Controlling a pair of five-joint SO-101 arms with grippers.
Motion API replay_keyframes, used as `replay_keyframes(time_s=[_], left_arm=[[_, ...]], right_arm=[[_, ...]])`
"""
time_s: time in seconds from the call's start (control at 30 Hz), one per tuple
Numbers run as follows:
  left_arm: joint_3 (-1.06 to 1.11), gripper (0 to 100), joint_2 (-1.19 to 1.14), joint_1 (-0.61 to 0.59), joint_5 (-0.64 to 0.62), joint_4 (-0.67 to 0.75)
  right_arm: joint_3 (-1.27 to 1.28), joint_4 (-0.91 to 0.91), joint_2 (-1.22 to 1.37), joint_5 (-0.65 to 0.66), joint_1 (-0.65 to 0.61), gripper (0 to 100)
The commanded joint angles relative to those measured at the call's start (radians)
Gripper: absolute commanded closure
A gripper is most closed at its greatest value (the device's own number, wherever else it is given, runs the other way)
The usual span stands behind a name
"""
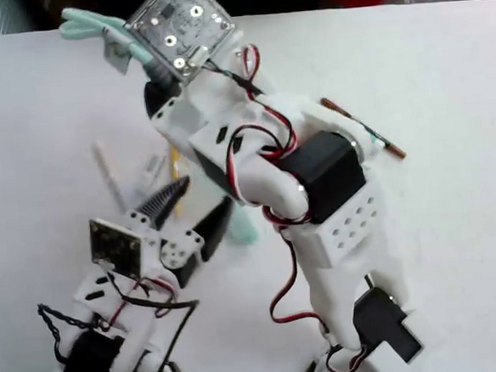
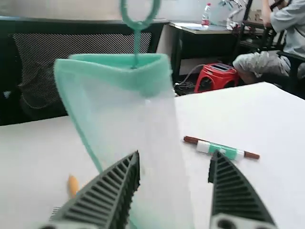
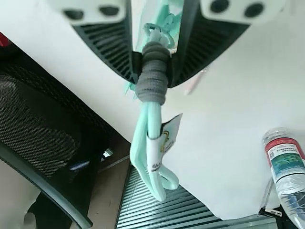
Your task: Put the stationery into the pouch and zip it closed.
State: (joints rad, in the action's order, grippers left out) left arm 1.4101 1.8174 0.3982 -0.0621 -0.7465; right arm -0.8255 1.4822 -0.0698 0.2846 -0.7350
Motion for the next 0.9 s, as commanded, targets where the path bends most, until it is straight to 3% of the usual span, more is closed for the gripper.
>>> replay_keyframes(time_s=[0.0,0.27,0.4,0.6,0.87], left_arm=[[-0.048,76,-0.01,0.056,-0.002,-0.006],[-0.049,76,-0.01,-0.058,-0.08,0.012],[-0.046,76,-0.01,-0.171,-0.138,0.008],[-0.049,76,-0.01,-0.315,-0.192,-0.041],[-0.051,76,-0.01,-0.371,-0.187,-0.041]], right_arm=[[-0.003,-0.012,-0.005,-0.009,-0.031,98.0],[-0.011,0.048,-0.016,-0.012,-0.168,98.0],[-0.014,0.053,-0.016,-0.012,-0.183,98.0],[-0.014,0.053,-0.018,-0.012,-0.12,98.0],[-0.014,0.068,-0.045,-0.031,0.005,98.0]])
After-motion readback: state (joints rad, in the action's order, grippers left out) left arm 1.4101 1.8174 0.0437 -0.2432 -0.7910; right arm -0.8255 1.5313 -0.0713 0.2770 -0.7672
